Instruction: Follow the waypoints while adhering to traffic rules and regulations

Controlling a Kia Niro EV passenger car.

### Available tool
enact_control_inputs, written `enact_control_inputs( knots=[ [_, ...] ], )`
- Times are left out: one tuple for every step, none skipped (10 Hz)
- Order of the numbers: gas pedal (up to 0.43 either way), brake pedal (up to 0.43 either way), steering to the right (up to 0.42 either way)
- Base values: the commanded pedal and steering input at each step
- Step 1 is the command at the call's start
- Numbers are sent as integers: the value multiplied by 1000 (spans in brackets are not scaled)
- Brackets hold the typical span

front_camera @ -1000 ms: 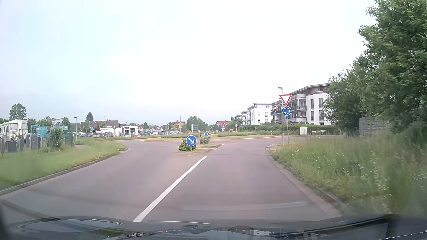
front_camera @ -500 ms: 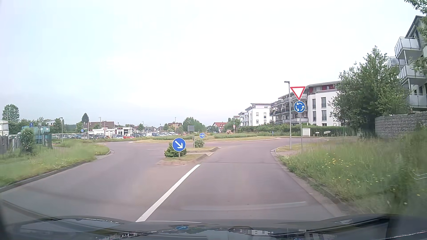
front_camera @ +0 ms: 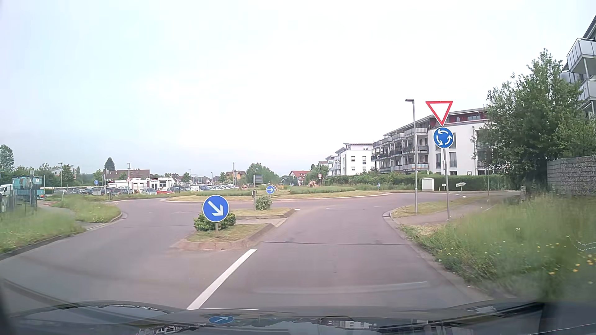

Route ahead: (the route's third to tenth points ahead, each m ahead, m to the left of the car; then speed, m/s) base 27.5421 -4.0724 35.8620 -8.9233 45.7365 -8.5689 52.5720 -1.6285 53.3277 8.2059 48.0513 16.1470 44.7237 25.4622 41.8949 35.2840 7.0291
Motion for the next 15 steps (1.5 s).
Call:
enact_control_inputs(
  knots=[
    [20, 0, 33],
    [20, 0, 33],
    [20, 0, 33],
    [20, 0, 32],
    [20, 0, 32],
    [20, 0, 32],
    [20, 0, 32],
    [20, 0, 32],
    [20, 0, 31],
    [20, 0, 31],
    [20, 0, 32],
    [20, 0, 31],
    [20, 0, 31],
    [20, 0, 31],
    [20, 0, 32]
  ],
)
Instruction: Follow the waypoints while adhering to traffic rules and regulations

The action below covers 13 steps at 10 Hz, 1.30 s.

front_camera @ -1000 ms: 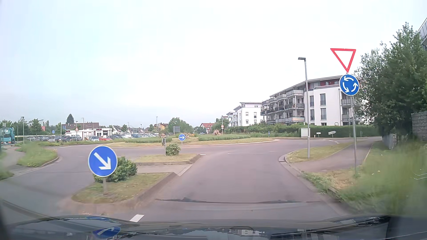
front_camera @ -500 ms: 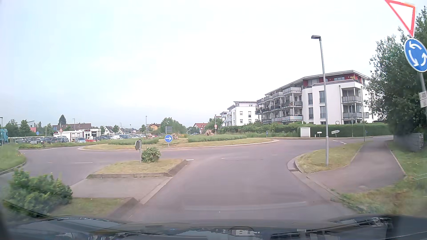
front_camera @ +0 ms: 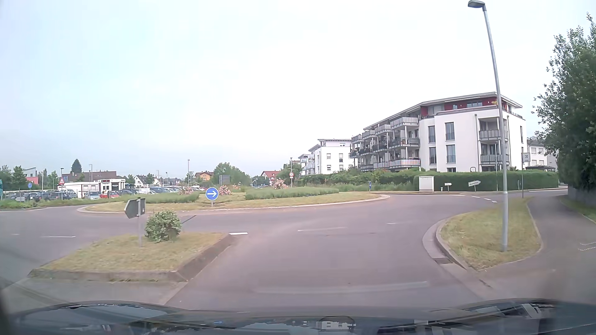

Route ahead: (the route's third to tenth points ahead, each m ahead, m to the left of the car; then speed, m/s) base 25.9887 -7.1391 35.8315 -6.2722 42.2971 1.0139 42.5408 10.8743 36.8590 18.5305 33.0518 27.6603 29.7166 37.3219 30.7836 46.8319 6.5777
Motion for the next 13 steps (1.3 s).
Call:
enact_control_inputs(
  knots=[
    [20, 0, 33],
    [20, 0, 35],
    [20, 0, 40],
    [20, 0, 48],
    [20, 0, 56],
    [20, 0, 69],
    [20, 0, 85],
    [20, 0, 101],
    [20, 0, 122],
    [20, 0, 148],
    [20, 0, 171],
    [20, 0, 194],
    [28, 0, 212]
  ],
)
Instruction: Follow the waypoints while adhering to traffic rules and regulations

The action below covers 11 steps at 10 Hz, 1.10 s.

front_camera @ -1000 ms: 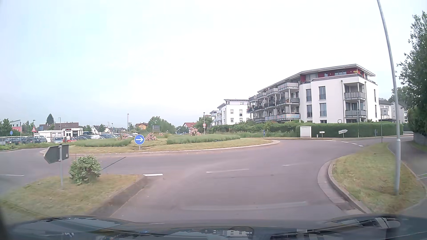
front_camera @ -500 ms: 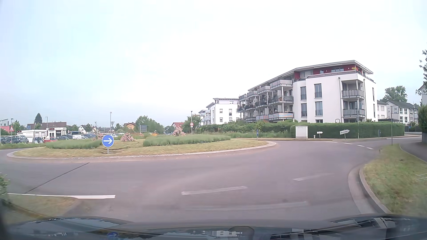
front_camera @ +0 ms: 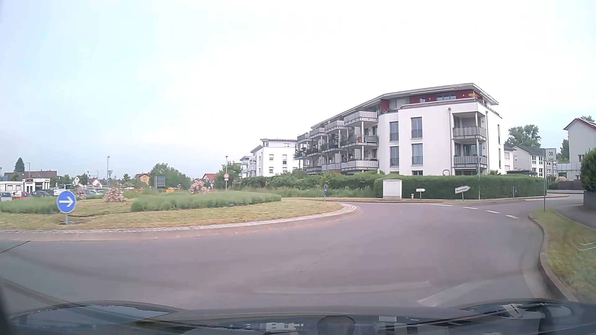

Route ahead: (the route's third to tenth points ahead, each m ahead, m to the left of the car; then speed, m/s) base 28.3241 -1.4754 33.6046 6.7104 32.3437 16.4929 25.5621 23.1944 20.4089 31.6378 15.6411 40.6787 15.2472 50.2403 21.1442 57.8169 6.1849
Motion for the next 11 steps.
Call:
enact_control_inputs(
  knots=[
    [28, 0, 219],
    [59, 0, 221],
    [59, 0, 221],
    [59, 0, 221],
    [59, 0, 221],
    [67, 0, 218],
    [67, 0, 213],
    [67, 0, 207],
    [67, 0, 198],
    [79, 0, 185],
    [87, 0, 172]
  ],
)
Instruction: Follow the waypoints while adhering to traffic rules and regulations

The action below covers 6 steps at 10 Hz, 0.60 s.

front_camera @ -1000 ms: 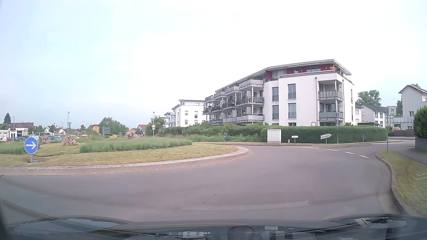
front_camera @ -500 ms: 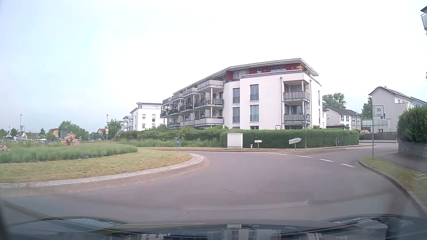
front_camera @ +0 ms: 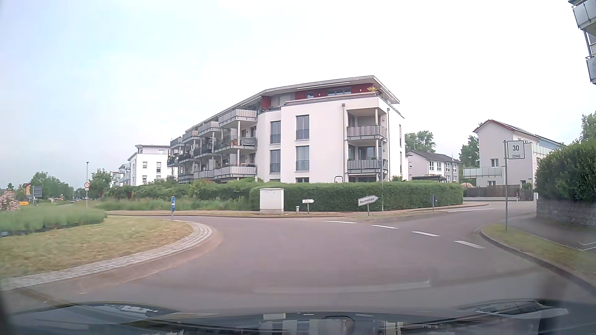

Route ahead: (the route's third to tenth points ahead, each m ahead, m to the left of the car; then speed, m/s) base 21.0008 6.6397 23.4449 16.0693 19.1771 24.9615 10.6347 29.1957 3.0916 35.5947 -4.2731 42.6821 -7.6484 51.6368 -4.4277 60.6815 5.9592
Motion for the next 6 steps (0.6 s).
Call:
enact_control_inputs(
  knots=[
    [87, 0, 156],
    [87, 0, 133],
    [87, 0, 103],
    [87, 0, 79],
    [87, 0, 55],
    [87, 0, 33]
  ],
)
